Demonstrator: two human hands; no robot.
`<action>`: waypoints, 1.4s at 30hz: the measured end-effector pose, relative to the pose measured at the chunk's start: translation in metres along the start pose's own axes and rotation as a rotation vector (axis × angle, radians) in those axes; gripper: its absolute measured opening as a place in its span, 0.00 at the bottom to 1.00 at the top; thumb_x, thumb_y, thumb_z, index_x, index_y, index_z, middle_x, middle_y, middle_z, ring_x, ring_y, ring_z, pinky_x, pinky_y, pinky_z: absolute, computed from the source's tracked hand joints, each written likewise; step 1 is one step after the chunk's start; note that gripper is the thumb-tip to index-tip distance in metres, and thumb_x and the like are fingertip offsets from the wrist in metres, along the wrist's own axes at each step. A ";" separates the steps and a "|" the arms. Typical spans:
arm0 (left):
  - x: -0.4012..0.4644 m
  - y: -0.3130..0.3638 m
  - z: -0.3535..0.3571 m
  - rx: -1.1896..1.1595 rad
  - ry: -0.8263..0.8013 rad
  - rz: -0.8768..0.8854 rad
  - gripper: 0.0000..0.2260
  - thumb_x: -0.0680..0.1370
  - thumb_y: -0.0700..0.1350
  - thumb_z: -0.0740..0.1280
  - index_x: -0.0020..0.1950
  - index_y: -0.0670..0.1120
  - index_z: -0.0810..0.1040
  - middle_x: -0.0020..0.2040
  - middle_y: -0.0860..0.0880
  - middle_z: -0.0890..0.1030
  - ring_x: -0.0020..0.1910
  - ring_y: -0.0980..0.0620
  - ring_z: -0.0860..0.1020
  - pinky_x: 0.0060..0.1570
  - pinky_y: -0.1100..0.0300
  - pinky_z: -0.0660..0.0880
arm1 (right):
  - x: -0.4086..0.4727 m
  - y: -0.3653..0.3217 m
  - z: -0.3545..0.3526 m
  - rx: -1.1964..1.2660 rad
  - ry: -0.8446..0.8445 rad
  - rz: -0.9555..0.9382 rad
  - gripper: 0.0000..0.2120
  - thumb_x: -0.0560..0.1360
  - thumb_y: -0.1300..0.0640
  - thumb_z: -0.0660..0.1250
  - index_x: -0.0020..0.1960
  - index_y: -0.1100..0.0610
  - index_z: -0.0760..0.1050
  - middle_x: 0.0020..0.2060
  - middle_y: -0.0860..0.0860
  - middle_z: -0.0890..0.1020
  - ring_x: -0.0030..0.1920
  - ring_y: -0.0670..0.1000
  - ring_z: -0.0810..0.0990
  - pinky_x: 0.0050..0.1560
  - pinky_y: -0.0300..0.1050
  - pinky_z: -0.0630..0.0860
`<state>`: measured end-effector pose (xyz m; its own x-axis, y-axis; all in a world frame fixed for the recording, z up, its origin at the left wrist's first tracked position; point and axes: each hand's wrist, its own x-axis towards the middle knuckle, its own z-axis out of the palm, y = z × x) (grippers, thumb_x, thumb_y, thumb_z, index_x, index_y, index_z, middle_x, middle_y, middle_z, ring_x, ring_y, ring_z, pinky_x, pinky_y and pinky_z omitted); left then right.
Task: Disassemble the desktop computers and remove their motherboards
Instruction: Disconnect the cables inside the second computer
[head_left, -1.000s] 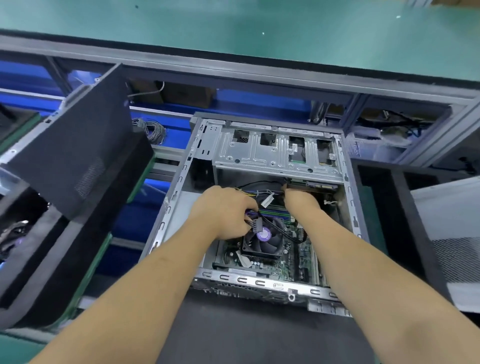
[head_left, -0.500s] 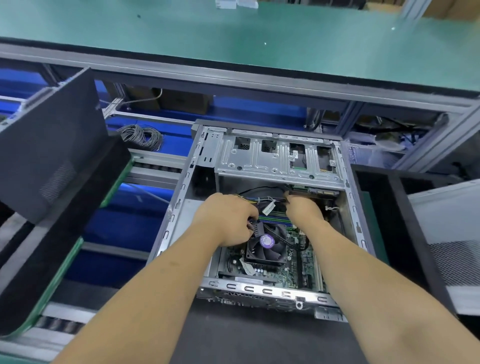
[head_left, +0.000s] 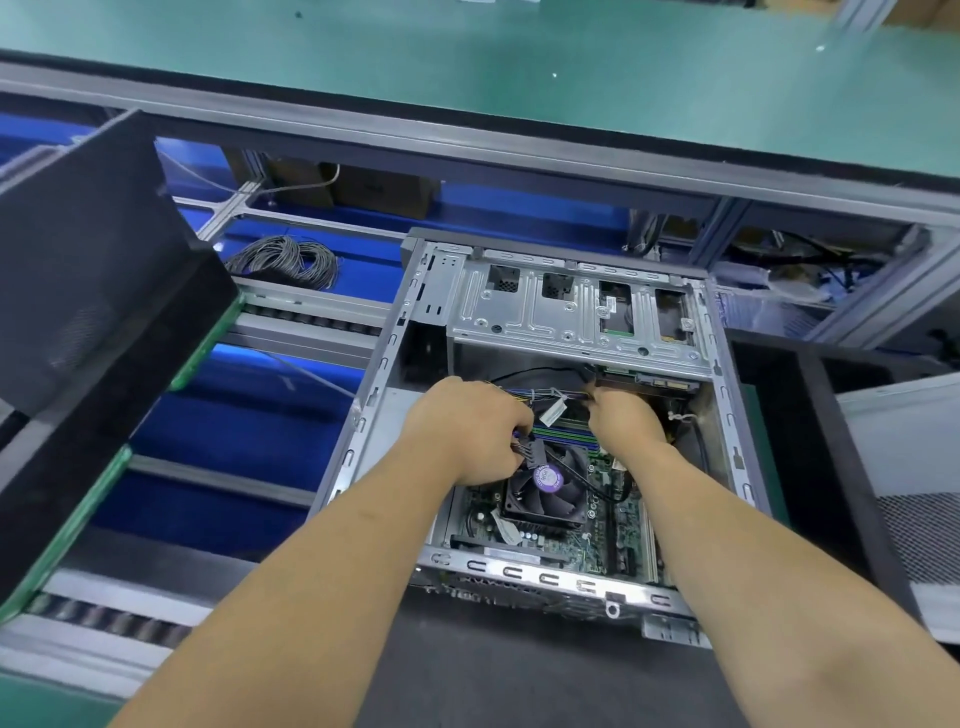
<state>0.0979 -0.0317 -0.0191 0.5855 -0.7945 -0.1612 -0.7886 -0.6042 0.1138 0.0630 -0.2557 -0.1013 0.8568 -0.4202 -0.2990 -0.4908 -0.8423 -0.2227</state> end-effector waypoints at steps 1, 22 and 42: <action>-0.001 0.000 -0.001 0.002 -0.002 0.001 0.14 0.73 0.53 0.62 0.56 0.58 0.79 0.50 0.55 0.82 0.50 0.50 0.78 0.43 0.56 0.61 | 0.000 0.001 0.001 0.015 -0.004 -0.005 0.17 0.82 0.63 0.57 0.69 0.60 0.73 0.56 0.62 0.82 0.56 0.61 0.81 0.53 0.51 0.79; 0.000 0.002 -0.005 0.058 -0.066 0.003 0.17 0.74 0.54 0.62 0.62 0.58 0.78 0.58 0.54 0.81 0.56 0.49 0.76 0.48 0.54 0.68 | -0.029 0.001 -0.010 -0.085 0.069 -0.023 0.17 0.81 0.59 0.59 0.69 0.54 0.72 0.56 0.60 0.81 0.53 0.62 0.78 0.53 0.54 0.77; -0.007 0.012 -0.015 0.096 -0.114 -0.047 0.24 0.73 0.49 0.64 0.70 0.60 0.72 0.66 0.57 0.76 0.63 0.51 0.72 0.61 0.52 0.70 | -0.024 -0.010 0.003 0.148 0.101 0.063 0.19 0.80 0.64 0.57 0.66 0.49 0.76 0.56 0.56 0.82 0.56 0.60 0.78 0.60 0.56 0.66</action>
<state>0.0869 -0.0347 -0.0023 0.6012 -0.7502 -0.2752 -0.7786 -0.6275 0.0097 0.0473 -0.2360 -0.0942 0.8315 -0.5084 -0.2238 -0.5555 -0.7574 -0.3433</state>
